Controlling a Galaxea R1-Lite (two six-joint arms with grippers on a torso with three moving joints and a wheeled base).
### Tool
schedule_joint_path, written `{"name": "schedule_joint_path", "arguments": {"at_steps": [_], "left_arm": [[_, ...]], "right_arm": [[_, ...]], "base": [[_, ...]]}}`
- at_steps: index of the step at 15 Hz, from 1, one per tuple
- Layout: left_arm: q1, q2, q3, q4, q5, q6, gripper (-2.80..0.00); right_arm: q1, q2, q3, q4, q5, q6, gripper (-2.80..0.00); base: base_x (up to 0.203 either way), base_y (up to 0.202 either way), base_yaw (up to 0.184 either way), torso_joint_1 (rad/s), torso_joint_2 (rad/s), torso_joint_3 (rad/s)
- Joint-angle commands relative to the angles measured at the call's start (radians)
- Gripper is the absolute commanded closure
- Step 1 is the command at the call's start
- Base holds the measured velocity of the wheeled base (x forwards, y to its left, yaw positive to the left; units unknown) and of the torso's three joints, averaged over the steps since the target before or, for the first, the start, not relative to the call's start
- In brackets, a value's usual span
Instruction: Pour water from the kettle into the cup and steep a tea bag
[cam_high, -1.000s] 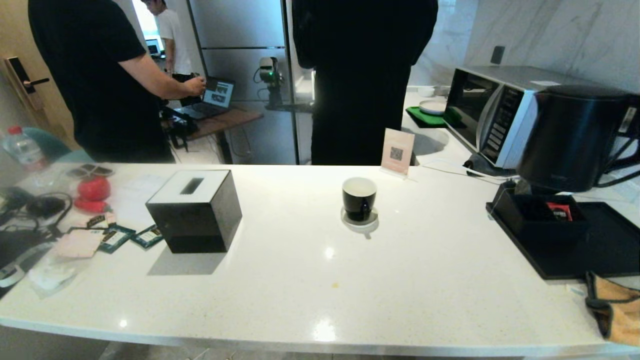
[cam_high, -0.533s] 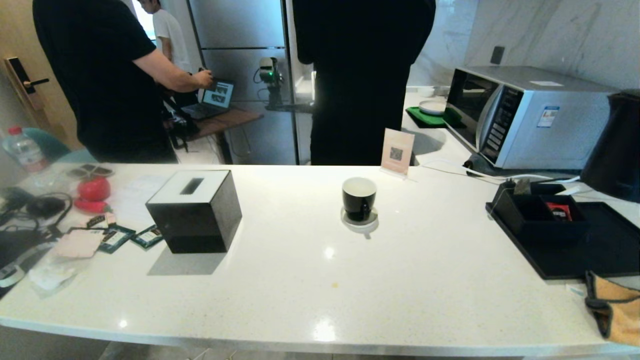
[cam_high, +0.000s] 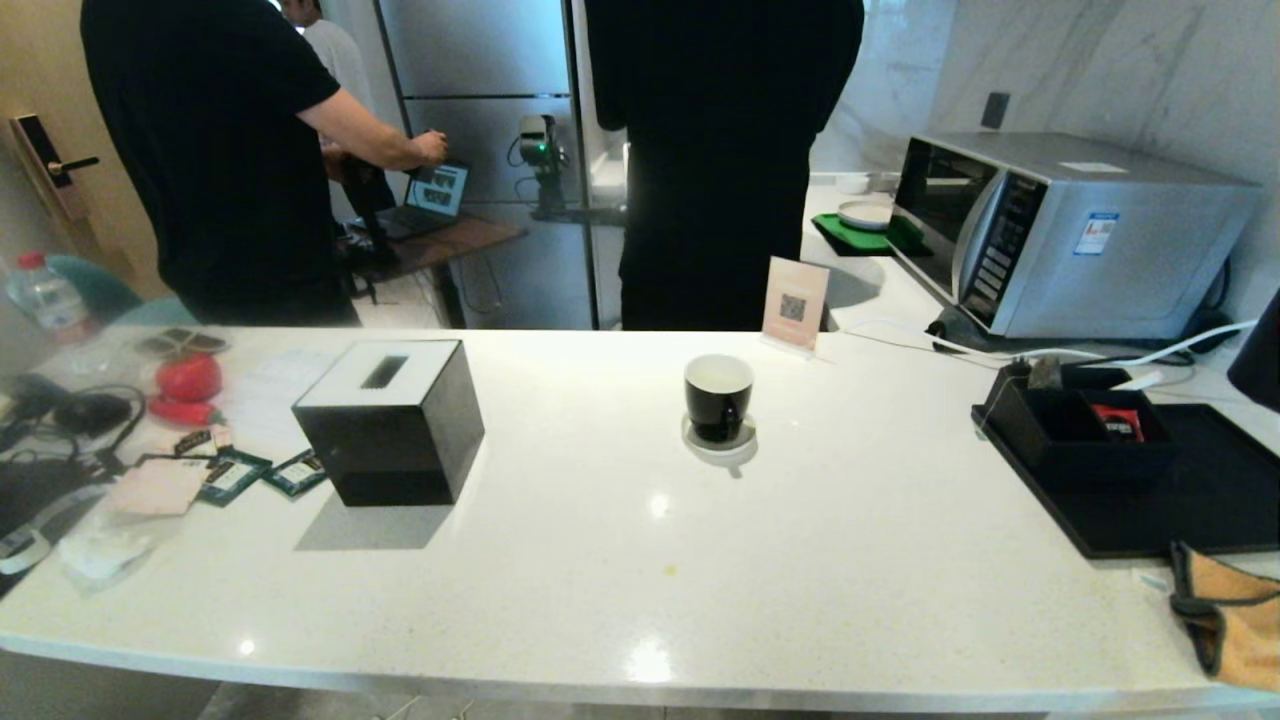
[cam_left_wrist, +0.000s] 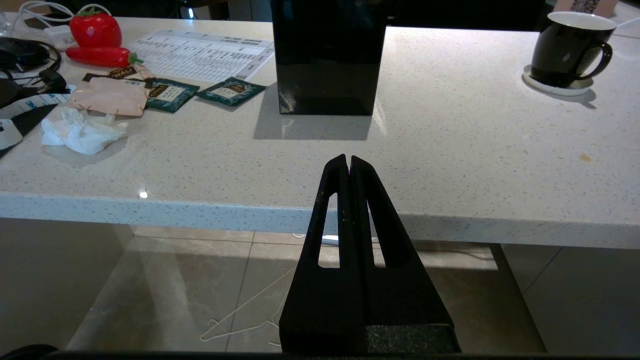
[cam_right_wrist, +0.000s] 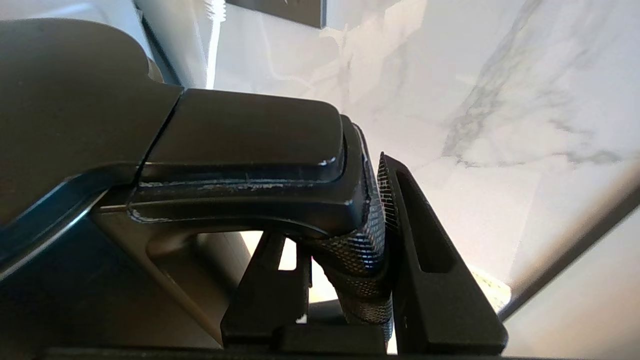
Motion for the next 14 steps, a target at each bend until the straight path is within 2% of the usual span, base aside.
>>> {"name": "schedule_joint_path", "arguments": {"at_steps": [1, 3, 14], "left_arm": [[0.000, 0.000, 0.000, 0.000, 0.000, -0.001, 0.00], [0.000, 0.001, 0.000, 0.000, 0.000, -0.001, 0.00], [0.000, 0.000, 0.000, 0.000, 0.000, -0.001, 0.00]], "right_arm": [[-0.026, 0.065, 0.000, -0.042, 0.042, -0.003, 0.00], [-0.046, 0.100, 0.000, -0.073, 0.077, -0.003, 0.00], [-0.070, 0.249, 0.000, -0.162, 0.095, -0.002, 0.00]], "base": [[0.000, 0.000, 0.000, 0.000, 0.00, 0.000], [0.000, 0.000, 0.000, 0.000, 0.00, 0.000], [0.000, 0.000, 0.000, 0.000, 0.00, 0.000]]}}
